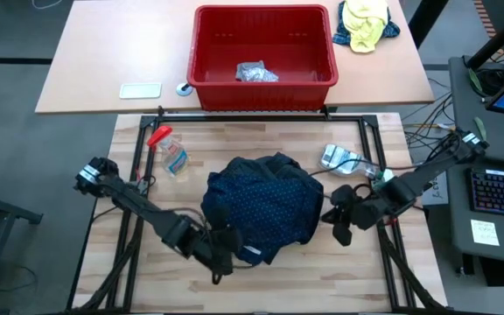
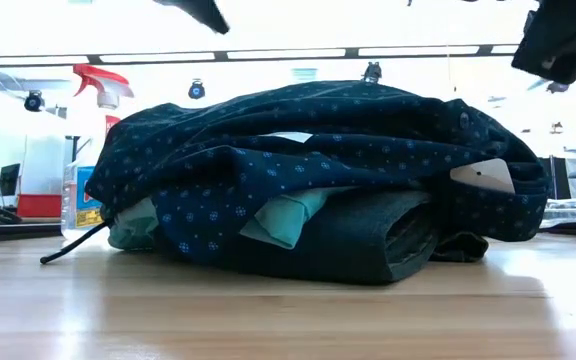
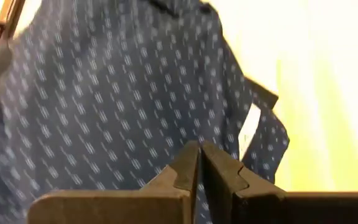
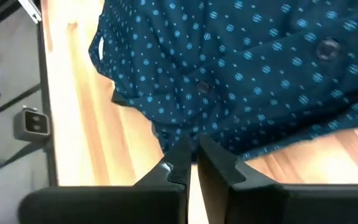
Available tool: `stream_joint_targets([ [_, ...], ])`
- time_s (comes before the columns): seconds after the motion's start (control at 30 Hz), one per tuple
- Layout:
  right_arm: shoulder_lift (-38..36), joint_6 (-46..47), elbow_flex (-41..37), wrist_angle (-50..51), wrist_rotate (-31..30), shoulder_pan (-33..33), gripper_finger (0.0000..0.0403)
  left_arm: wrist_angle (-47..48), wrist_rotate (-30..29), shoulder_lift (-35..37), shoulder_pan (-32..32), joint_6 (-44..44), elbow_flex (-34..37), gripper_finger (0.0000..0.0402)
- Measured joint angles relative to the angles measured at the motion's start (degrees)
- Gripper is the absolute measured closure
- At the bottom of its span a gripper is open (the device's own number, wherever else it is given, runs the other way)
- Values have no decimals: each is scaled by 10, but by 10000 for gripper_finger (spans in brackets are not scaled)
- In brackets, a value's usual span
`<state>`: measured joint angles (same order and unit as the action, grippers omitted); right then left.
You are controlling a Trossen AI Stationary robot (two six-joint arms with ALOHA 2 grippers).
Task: Fold Laundry from Bin
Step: Fold the blue polo shirt
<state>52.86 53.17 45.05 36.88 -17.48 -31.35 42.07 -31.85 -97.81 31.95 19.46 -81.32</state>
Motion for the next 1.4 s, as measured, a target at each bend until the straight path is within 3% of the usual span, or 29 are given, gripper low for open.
stream_joint_targets([
  [0.17,-20,10,24,64,14,0,329,1,53,12,-47,-99,-30,359],
  [0.33,-20,-31,67,138,-11,11,254,5,73,33,-114,-171,-24,290],
  [0.53,-7,-165,119,174,-50,64,172,6,83,54,-197,-266,22,200],
  [0.73,-3,-316,119,173,-29,161,117,-50,173,111,-271,-321,116,152],
  [0.87,-2,-405,108,147,9,231,101,-61,178,148,-307,-354,152,148],
  [1.1,11,-470,80,98,122,346,103,-105,238,174,-345,-350,192,148],
  [1.2,31,-472,70,84,173,362,108,-113,255,169,-342,-332,194,148],
  [1.4,62,-473,55,67,179,362,121,-101,255,166,-339,-320,195,147],
])
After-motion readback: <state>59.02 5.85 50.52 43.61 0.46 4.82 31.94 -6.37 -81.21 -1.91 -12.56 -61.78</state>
